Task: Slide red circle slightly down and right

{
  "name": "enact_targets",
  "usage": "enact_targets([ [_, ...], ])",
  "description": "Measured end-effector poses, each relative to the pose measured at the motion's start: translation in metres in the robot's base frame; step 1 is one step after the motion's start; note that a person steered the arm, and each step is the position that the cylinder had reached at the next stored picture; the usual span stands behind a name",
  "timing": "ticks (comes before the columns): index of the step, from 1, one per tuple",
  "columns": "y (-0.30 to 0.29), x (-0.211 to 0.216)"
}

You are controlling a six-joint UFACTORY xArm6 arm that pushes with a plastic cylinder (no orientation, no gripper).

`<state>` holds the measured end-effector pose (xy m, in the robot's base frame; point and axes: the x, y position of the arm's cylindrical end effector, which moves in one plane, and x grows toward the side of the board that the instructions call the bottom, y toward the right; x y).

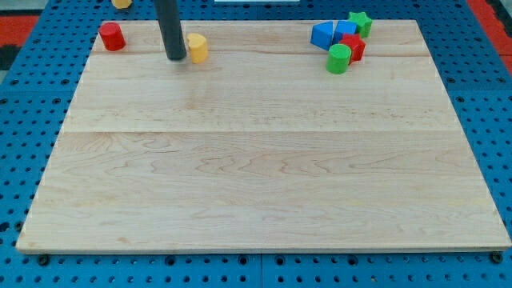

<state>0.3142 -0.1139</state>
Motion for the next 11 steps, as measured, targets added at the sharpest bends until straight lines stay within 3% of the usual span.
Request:
enact_targets([
  [1,0.012,0.033],
  [2,-0.08,-0.022],
  [3,-0.19,-0.046],
  [4,-0.179,-0.084],
  [5,-0.125,-0.119],
  [6,-0.069,-0.073],
  [7,-0.048,-0.053],
  [8,-0.073,-0.116],
  [9,-0.124,-0.106],
  [10,-0.086,-0.038],
  [11,0.017,0.013],
])
